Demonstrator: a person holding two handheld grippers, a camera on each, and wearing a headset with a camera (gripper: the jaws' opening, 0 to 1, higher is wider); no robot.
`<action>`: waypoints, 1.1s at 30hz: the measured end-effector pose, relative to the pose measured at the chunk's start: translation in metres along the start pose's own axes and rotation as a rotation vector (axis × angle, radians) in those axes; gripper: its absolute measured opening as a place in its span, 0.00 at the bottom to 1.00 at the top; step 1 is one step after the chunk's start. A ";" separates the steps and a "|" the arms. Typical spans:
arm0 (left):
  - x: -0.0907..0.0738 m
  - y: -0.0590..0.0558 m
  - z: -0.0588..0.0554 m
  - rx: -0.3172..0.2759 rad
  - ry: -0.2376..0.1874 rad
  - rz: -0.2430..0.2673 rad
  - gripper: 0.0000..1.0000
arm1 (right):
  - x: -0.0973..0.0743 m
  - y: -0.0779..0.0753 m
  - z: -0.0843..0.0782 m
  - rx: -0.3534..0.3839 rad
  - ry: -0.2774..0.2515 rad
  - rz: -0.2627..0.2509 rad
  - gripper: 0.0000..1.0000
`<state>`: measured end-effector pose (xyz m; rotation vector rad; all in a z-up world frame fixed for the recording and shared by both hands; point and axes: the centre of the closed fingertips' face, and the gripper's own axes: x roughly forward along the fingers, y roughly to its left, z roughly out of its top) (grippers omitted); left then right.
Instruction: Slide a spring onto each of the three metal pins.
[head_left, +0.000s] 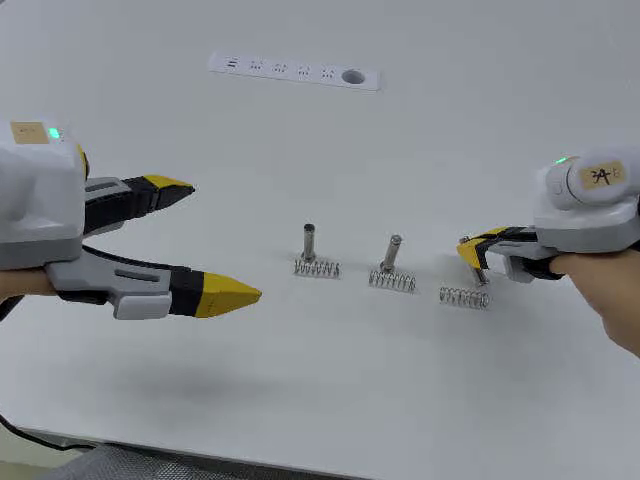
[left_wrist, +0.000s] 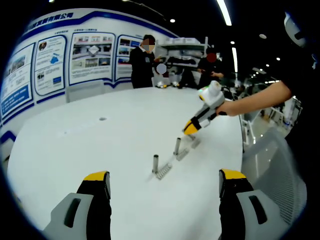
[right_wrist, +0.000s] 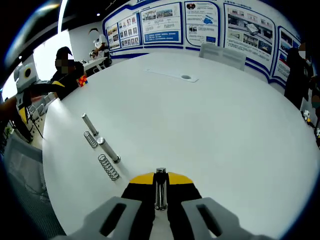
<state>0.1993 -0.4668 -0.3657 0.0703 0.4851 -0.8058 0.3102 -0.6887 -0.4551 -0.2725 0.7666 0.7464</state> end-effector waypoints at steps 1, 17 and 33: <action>0.000 0.000 0.000 0.000 0.000 -0.001 0.92 | -0.001 0.000 0.000 -0.001 -0.002 0.000 0.08; 0.004 -0.008 0.008 0.022 0.009 -0.014 0.92 | -0.018 0.011 0.007 -0.056 -0.122 0.019 0.08; 0.005 -0.013 0.007 0.029 0.029 -0.019 0.92 | -0.030 0.010 -0.003 -0.058 -0.235 0.033 0.08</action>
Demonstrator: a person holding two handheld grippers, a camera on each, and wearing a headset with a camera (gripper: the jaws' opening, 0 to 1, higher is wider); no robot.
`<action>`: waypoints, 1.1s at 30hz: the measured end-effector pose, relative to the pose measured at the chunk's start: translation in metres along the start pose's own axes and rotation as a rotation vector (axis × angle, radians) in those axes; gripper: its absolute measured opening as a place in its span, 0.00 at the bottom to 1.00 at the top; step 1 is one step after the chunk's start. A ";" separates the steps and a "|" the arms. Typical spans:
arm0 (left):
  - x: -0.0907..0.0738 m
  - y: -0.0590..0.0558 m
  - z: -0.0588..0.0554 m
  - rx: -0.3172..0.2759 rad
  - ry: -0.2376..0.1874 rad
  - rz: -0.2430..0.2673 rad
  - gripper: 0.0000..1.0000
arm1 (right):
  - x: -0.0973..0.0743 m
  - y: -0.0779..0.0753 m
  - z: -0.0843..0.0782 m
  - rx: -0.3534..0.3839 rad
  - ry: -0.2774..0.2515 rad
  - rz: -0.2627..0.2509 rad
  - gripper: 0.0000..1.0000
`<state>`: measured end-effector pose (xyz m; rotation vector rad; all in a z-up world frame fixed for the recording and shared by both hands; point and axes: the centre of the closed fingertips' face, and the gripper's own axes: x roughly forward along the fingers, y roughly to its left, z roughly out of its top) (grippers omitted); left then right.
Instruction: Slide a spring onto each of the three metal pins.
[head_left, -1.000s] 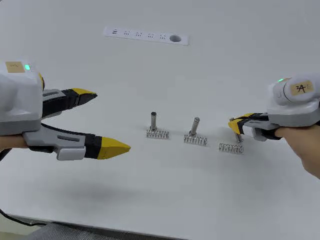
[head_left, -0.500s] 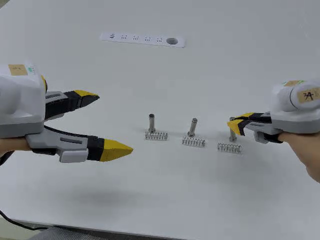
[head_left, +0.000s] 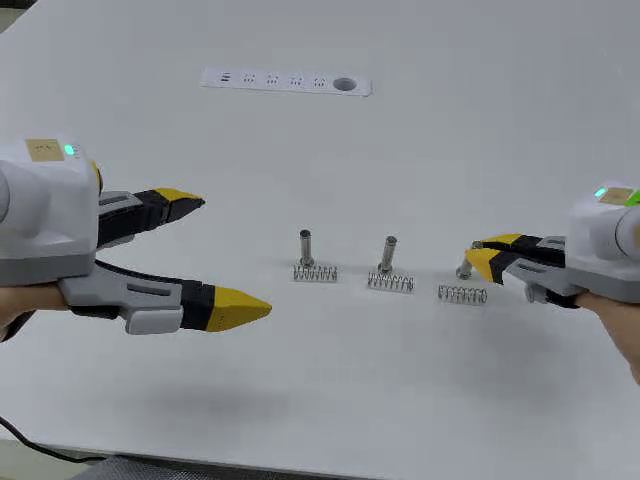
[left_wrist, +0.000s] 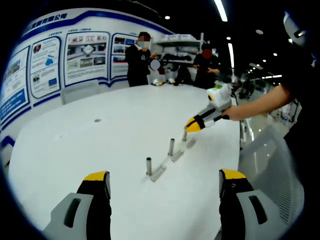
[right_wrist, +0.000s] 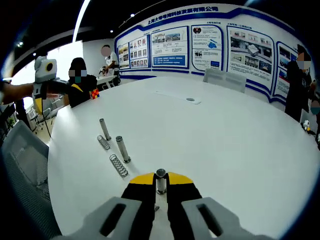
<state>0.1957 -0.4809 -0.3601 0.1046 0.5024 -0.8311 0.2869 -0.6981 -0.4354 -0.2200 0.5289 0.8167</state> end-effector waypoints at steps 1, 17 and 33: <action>0.000 0.000 0.000 0.001 0.000 0.002 0.92 | 0.000 0.000 0.000 0.001 -0.003 0.001 0.08; -0.004 -0.003 0.004 0.011 -0.002 0.006 0.92 | 0.002 0.002 0.000 -0.015 0.000 0.026 0.09; -0.007 -0.002 0.003 0.009 -0.011 0.012 0.92 | -0.021 -0.008 0.001 0.003 0.004 0.099 0.23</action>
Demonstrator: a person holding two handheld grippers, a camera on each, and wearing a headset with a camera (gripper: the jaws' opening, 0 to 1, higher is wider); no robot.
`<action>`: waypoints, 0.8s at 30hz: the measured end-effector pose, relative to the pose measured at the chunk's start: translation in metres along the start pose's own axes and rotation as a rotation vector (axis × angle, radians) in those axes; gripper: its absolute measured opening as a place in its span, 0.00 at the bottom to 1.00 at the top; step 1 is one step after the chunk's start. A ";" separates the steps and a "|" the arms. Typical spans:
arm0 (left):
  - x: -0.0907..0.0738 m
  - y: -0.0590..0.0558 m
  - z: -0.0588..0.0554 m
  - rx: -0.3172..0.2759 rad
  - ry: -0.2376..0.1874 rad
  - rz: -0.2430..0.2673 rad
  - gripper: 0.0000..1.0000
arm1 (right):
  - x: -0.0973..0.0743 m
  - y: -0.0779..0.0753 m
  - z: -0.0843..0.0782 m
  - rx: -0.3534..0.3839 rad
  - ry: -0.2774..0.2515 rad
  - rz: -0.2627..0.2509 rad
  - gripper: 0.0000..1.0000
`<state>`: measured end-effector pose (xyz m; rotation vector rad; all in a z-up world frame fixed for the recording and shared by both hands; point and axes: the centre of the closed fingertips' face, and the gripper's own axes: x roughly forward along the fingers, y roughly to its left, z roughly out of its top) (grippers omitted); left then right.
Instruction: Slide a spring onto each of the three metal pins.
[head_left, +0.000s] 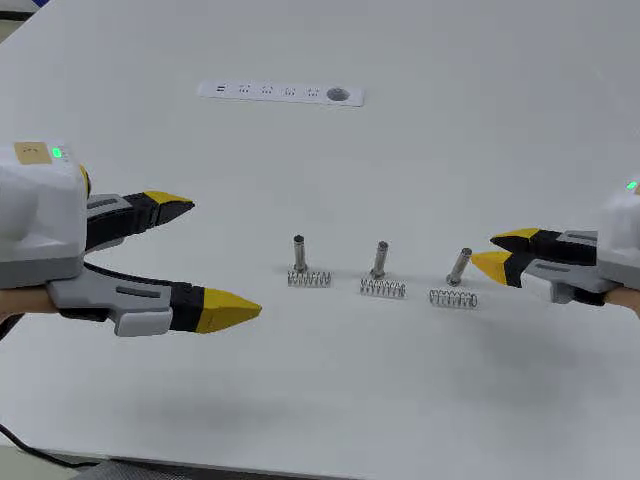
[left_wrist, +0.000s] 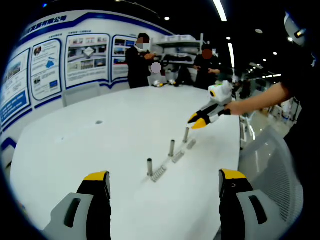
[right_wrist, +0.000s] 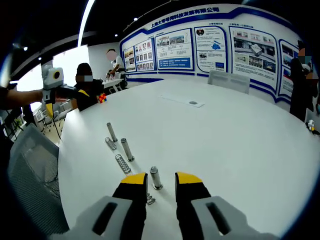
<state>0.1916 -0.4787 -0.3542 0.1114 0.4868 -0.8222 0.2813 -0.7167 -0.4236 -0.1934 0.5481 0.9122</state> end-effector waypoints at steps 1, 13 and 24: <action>0.000 0.000 0.000 -0.002 0.000 -0.001 0.92 | 0.000 0.005 -0.006 -0.004 0.020 0.031 0.23; 0.001 0.000 -0.007 -0.012 0.022 0.008 0.91 | 0.017 0.024 -0.037 -0.155 0.153 0.171 0.24; -0.003 0.004 -0.010 -0.025 0.039 0.026 0.91 | 0.028 0.027 -0.049 -0.216 0.174 0.240 0.21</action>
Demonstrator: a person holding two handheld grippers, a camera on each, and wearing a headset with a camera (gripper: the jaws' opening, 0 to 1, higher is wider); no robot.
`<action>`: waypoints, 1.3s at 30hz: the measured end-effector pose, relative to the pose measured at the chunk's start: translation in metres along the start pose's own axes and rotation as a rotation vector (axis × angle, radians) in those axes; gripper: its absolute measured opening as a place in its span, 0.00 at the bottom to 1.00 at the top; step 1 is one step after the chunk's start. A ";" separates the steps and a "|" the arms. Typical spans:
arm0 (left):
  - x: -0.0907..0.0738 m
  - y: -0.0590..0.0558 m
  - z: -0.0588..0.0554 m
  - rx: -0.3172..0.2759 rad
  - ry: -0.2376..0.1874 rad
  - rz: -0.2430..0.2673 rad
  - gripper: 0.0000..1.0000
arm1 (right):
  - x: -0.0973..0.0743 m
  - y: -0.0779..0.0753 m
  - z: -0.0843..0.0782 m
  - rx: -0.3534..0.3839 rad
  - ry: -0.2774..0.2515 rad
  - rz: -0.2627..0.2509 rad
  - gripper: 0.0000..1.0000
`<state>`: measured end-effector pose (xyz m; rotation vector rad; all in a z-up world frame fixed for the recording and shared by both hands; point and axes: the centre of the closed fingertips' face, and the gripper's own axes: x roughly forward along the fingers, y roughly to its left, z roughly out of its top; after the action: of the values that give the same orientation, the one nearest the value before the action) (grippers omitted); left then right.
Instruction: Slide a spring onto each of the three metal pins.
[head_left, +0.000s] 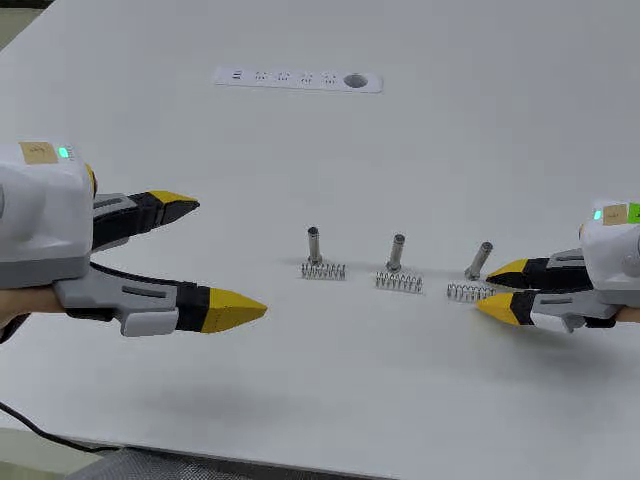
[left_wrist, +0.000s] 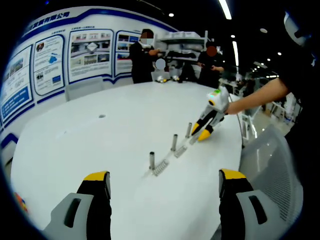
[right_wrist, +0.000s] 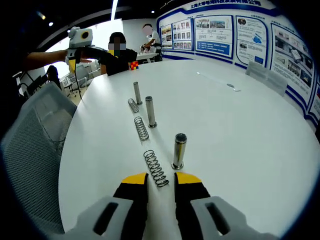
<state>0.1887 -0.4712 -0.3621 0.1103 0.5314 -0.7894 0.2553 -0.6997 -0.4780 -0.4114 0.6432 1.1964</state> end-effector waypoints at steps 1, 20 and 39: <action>0.000 0.000 -0.001 -0.001 0.003 0.002 0.91 | 0.001 0.000 -0.001 -0.010 0.002 0.003 0.21; 0.004 -0.005 0.001 0.007 0.009 -0.009 0.91 | 0.000 0.009 -0.006 -0.079 0.044 0.057 0.11; 0.017 -0.019 0.030 0.066 -0.064 -0.078 0.85 | -0.041 0.034 0.054 -0.196 -0.005 0.068 0.11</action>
<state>0.1971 -0.5040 -0.3428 0.1252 0.4511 -0.8840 0.2274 -0.6855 -0.4097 -0.5547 0.5413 1.3298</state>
